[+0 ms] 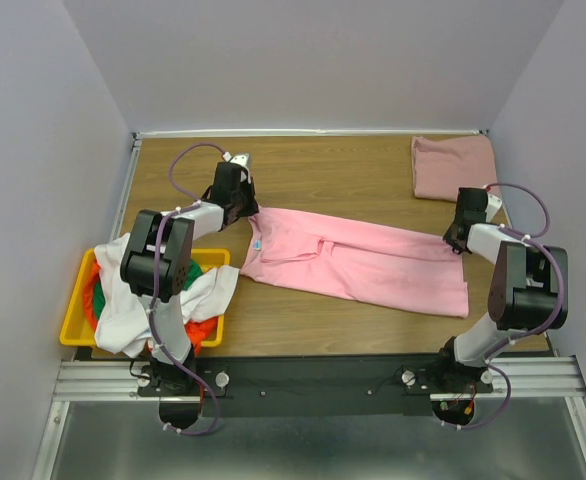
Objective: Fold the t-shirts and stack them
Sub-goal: Fold the tshirt
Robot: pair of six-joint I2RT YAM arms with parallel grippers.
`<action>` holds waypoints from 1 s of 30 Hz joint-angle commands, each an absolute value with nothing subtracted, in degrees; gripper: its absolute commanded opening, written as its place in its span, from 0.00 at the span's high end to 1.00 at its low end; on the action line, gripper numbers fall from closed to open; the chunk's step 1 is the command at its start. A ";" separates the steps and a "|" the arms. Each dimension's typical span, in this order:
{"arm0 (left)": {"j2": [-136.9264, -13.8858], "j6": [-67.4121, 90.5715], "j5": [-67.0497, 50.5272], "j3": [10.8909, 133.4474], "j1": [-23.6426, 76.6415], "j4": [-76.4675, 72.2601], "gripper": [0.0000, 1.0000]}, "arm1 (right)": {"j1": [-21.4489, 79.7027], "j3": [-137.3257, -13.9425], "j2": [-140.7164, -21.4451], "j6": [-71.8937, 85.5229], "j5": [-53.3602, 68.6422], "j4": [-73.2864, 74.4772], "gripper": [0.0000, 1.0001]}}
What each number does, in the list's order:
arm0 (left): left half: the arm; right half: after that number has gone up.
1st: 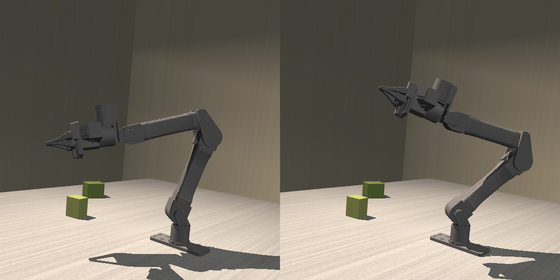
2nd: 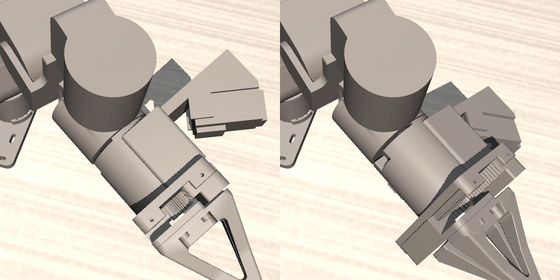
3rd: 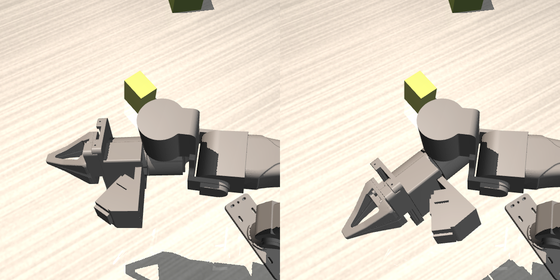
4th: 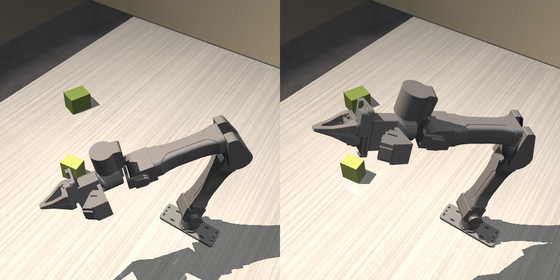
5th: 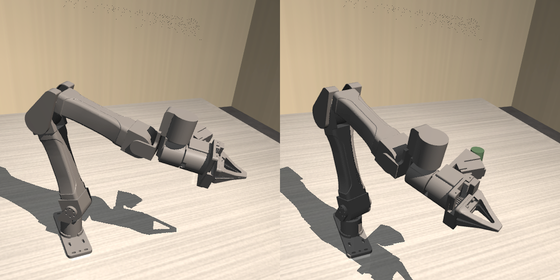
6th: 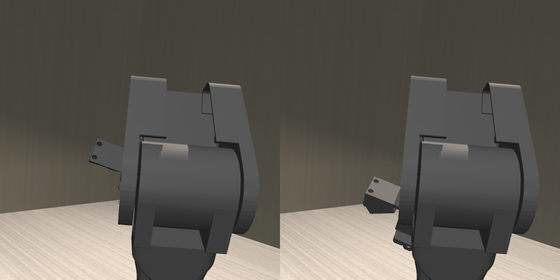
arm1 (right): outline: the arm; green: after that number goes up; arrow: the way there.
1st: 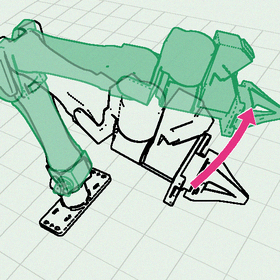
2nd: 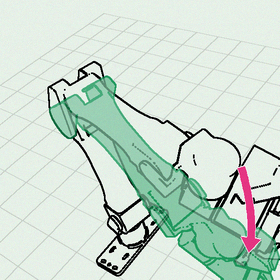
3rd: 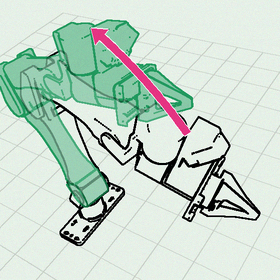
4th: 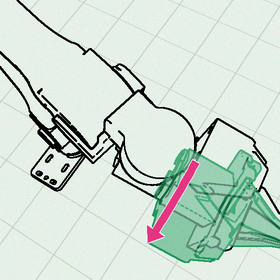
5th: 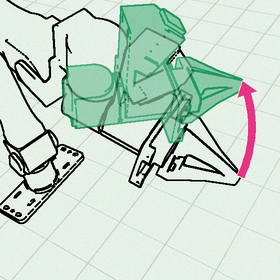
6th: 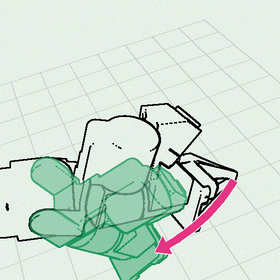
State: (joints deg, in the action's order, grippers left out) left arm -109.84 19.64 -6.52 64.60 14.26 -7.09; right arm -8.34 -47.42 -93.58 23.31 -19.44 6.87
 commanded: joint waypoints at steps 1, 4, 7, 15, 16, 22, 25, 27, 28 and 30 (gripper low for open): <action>-109.60 19.78 -6.95 64.51 14.41 -5.71 0.92 | -8.53 -48.34 -91.67 23.38 -23.47 9.31 0.99; -108.99 19.25 -6.77 65.30 14.50 -4.14 0.64 | -8.52 -49.04 -90.36 23.03 -23.82 10.37 0.90; -107.50 18.81 -5.89 65.65 14.50 -3.25 0.52 | -8.44 -50.27 -89.13 22.50 -24.26 12.21 0.47; -98.46 19.42 -2.03 68.11 16.61 -0.70 0.44 | -8.00 -52.21 -82.80 22.15 -20.58 15.47 0.08; -97.48 19.60 -1.33 68.12 17.22 -0.62 0.44 | -7.56 -52.12 -81.57 22.41 -18.48 15.56 0.08; -92.90 22.23 2.74 64.79 29.24 -4.20 0.45 | 1.65 -52.73 -81.56 25.92 -8.02 14.95 0.07; -93.08 24.78 -2.79 61.53 32.42 -8.95 0.46 | 5.35 -52.82 -83.58 27.33 -3.36 13.71 0.07; -94.13 27.33 -5.97 58.98 34.71 -12.38 0.47 | 8.25 -52.30 -85.25 28.30 -2.29 12.31 0.07; -94.57 27.94 -6.59 58.19 35.33 -13.44 0.47 | 8.78 -51.95 -85.60 28.74 -0.81 11.87 0.07; -96.23 29.61 -9.04 55.82 36.03 -16.95 0.47 | 9.31 -50.63 -86.39 29.53 1.48 10.03 0.07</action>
State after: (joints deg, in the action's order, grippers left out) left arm -93.51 25.26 -4.01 59.31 35.57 -10.76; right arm 8.21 -51.46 -84.58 26.70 -5.52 12.60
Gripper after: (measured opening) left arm 0.534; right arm 0.923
